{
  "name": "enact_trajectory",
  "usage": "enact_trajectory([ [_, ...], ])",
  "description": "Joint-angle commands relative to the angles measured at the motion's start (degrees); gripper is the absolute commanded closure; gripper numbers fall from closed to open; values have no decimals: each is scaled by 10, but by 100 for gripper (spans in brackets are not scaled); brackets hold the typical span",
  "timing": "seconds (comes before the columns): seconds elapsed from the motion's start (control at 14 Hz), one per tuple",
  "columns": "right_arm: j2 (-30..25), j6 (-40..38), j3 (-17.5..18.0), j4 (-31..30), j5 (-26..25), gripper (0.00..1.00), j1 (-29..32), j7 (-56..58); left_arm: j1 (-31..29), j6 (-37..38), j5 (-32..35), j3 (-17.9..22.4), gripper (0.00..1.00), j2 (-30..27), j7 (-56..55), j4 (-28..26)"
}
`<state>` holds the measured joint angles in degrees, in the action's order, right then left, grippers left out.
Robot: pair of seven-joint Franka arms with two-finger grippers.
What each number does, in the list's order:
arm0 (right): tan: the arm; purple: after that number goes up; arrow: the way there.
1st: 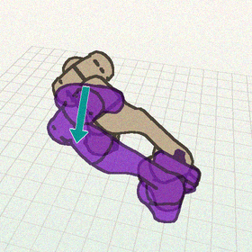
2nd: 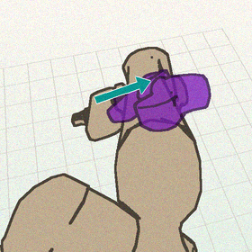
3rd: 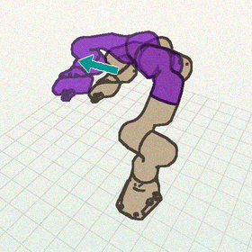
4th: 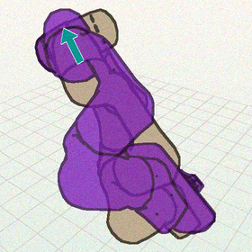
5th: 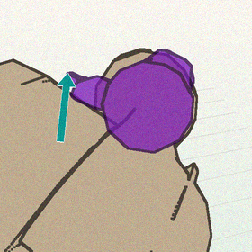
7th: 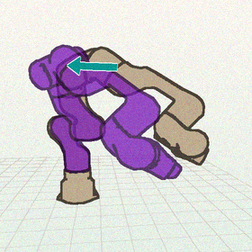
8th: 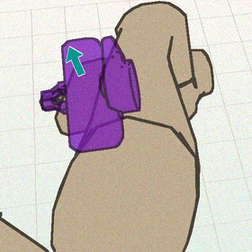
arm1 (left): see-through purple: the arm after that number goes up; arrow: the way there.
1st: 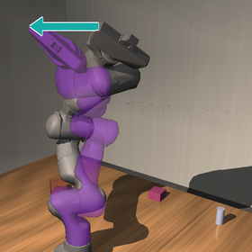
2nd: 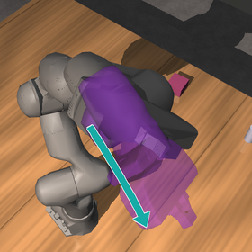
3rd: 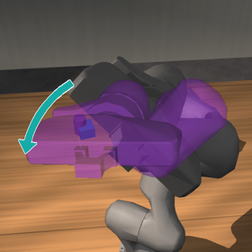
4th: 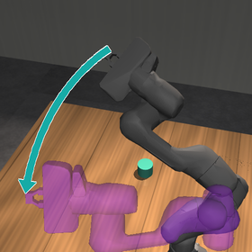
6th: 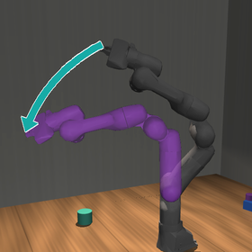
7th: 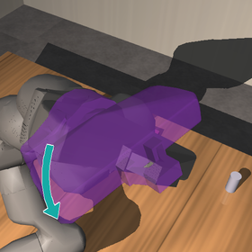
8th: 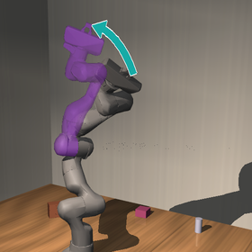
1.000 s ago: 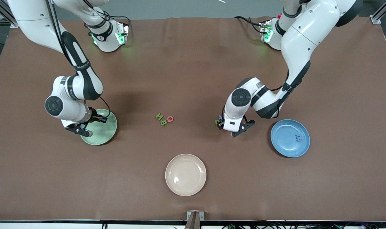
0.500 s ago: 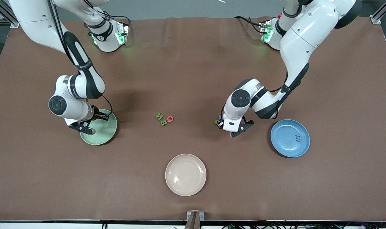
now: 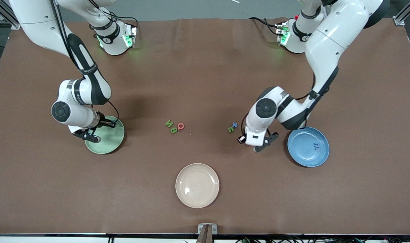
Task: Sort upper and lower case letters into plates
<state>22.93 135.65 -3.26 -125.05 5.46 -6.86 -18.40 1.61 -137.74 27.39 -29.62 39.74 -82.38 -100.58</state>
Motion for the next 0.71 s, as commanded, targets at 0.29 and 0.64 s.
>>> enact_trajectory([
  [0.29,-9,-128,8,131,-3,0,-26,-39,-114,57,10,-3,100,-83,27,-19],
  [0.64,40,-73,8,160,4,0,-125,-225,-199,64,10,-3,95,-68,32,-57],
])
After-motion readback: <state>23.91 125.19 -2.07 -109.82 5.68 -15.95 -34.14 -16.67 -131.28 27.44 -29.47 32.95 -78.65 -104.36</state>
